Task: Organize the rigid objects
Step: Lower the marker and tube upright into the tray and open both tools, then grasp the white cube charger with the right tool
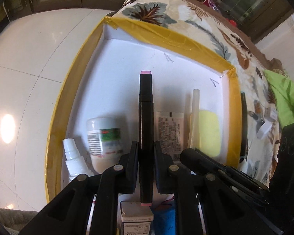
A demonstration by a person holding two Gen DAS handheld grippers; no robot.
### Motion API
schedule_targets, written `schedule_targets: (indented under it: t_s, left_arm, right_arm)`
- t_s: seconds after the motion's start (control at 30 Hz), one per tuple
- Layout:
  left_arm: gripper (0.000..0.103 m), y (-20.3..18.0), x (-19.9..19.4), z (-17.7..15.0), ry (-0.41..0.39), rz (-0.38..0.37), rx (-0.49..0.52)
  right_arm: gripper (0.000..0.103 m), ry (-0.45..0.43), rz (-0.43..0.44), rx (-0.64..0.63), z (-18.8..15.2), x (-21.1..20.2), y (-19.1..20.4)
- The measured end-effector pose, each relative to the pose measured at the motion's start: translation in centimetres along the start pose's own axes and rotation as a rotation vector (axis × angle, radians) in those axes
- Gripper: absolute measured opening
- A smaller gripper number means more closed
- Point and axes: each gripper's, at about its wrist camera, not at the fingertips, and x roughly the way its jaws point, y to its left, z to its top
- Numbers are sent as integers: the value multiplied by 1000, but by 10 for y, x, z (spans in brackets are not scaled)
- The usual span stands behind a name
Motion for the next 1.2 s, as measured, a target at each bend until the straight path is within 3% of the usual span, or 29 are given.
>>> schedule_targets:
  t_s: [0.47, 0.67, 0.8, 0.87, 0.9, 1.0, 1.2]
  left_arm:
    - [14, 2, 6, -5, 20, 9, -38]
    - [17, -4, -12, -8, 0, -10, -32]
    - [42, -16, -39, -13, -91, -28, 12]
    - [46, -21, -48, -16, -117, -47, 29]
    - [46, -24, -52, -19, -125, -62, 39]
    - [46, -37, -58, -29, -134, -106, 69]
    - [47, -60, -59, -45, -139, -144, 126]
  right_arm:
    - [9, 26, -8, 63, 1, 1, -7]
    - [14, 21, 53, 102, 3, -15, -14]
    - [14, -12, 91, 94, 8, -41, -15]
    - [14, -37, 105, 94, 12, -58, -17]
    - [16, -52, 117, 92, 14, -68, -20]
    - [42, -106, 132, 95, 21, -102, -29]
    - [43, -201, 31, 129, 26, -169, -69]
